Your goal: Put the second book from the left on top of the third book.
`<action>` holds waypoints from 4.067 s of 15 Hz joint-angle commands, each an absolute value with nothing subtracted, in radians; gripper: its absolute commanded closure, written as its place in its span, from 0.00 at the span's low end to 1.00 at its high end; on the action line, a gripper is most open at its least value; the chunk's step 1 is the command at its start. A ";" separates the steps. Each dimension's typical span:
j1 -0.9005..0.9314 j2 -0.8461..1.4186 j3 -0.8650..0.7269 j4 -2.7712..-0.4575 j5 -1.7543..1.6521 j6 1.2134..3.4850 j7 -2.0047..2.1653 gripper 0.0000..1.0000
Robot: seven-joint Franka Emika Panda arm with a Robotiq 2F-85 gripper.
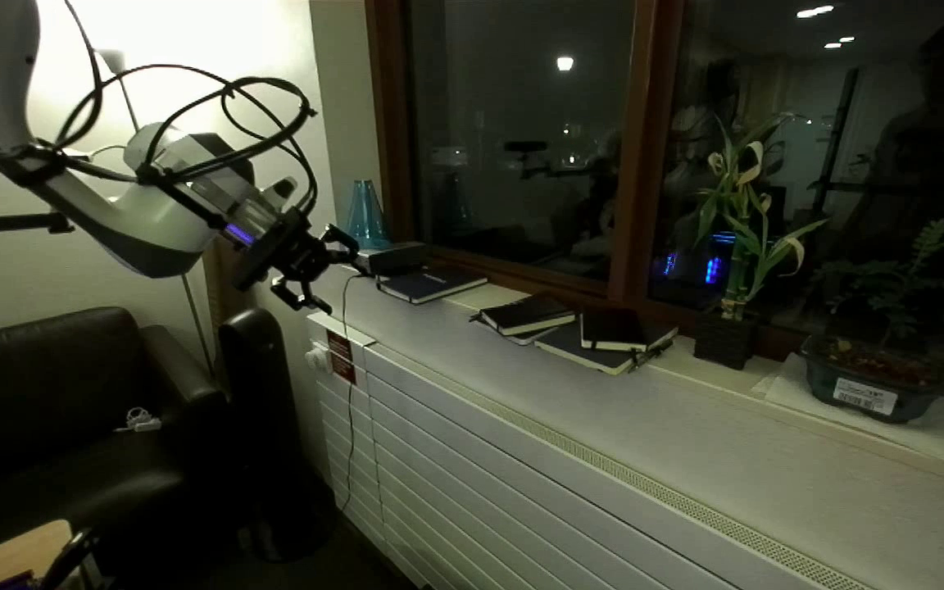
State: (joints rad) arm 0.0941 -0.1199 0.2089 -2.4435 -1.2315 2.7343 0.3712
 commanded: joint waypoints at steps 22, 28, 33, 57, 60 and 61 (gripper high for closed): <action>0.134 0.035 0.171 -2.460 -2.383 2.357 1.355 0.00; 0.132 0.066 0.180 -2.457 -2.428 2.325 1.384 0.00; 0.156 0.048 0.208 -2.440 -2.406 2.371 1.378 0.00; 0.214 0.192 0.258 -2.369 -2.399 2.182 1.318 0.00; 0.225 0.246 0.263 -2.340 -2.417 2.106 1.295 0.00; 0.228 0.261 0.265 -2.331 -2.421 2.079 1.285 0.00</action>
State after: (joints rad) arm 0.2193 0.2128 0.2561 -2.3586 -2.3956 2.1545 1.3319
